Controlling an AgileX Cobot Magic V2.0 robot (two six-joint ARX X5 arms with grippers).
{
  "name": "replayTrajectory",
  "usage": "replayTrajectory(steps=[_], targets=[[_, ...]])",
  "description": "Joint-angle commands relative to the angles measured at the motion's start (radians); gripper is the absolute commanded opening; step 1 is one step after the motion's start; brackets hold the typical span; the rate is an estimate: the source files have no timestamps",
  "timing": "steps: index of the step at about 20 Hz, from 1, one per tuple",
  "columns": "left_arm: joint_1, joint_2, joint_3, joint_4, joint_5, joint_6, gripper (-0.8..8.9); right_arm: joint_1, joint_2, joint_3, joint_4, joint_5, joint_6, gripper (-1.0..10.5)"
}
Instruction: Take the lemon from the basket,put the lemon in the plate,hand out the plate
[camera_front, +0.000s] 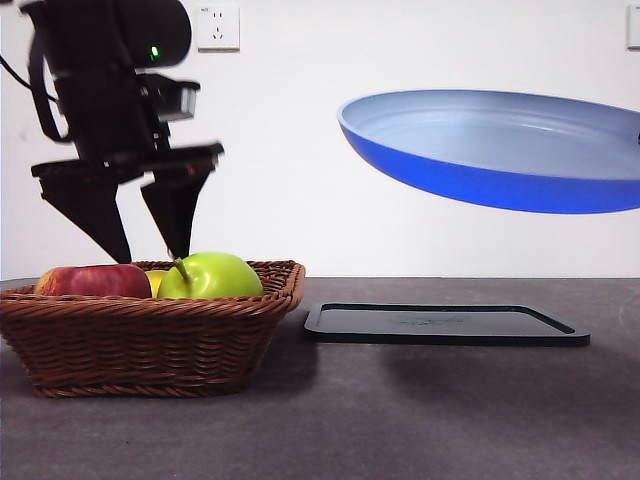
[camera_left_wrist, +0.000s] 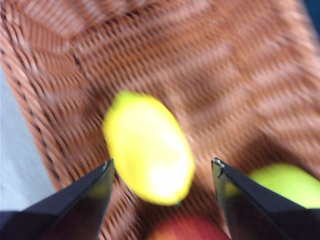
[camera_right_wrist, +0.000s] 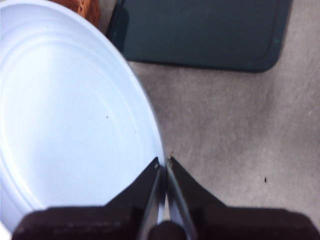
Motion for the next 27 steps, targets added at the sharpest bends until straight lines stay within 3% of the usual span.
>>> replayTrajectory(steps=[1,13,16,22,25,27], targets=[[-0.006,0.039,0.020,0.039,-0.027,-0.007,3.42,0.000,0.005,0.014,0.002,-0.007,0.003,0.0],[-0.004,0.114,0.020,0.055,0.006,0.000,3.74,0.000,0.005,0.014,0.001,-0.007,0.003,0.0],[-0.004,0.116,0.020,0.053,0.006,0.025,2.29,0.000,0.005,0.014,0.001,-0.006,0.003,0.0],[0.004,0.042,0.091,-0.006,0.005,0.058,2.15,0.001,0.030,0.014,0.006,-0.006,0.003,0.0],[-0.013,-0.061,0.249,-0.091,0.148,0.077,2.15,0.001,0.115,0.014,0.021,-0.009,0.031,0.0],[-0.048,-0.114,0.332,-0.081,0.367,0.076,2.15,0.002,0.172,0.014,0.061,-0.009,0.039,0.0]])
